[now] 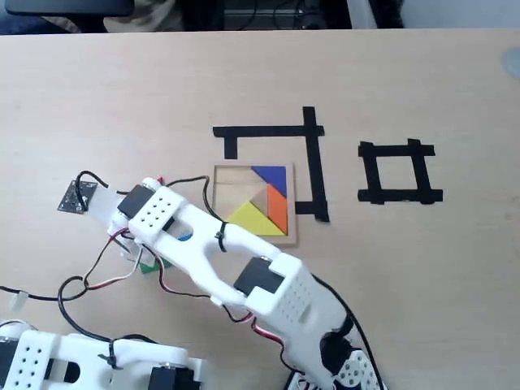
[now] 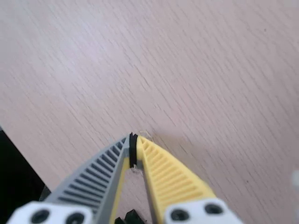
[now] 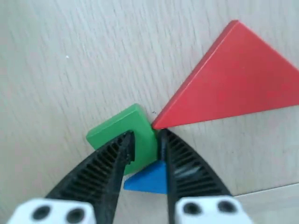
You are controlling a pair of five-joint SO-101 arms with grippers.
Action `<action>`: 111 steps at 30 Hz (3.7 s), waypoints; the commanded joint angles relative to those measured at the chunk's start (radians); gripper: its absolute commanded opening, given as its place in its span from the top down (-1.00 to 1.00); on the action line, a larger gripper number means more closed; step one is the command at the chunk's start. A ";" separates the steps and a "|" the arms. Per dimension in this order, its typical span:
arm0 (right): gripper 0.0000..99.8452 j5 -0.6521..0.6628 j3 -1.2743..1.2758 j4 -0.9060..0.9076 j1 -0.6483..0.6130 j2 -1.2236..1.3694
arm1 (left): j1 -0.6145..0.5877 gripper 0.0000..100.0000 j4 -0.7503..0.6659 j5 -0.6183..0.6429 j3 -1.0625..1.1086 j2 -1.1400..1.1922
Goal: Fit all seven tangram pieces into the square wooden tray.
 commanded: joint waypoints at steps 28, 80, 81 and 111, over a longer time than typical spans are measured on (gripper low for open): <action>0.98 0.006 -0.263 0.210 0.015 -0.065 | -0.005 0.94 0.006 0.012 -0.042 -0.011; 0.97 -0.038 -0.509 0.362 0.018 0.096 | 0.001 0.94 -0.003 0.146 -0.051 -0.011; 0.96 -0.066 -0.506 0.345 0.015 0.110 | 0.001 0.94 -0.003 0.146 -0.051 -0.011; 0.54 0.097 -0.593 0.331 -0.031 0.257 | -0.001 0.94 -0.040 0.149 -0.042 -0.011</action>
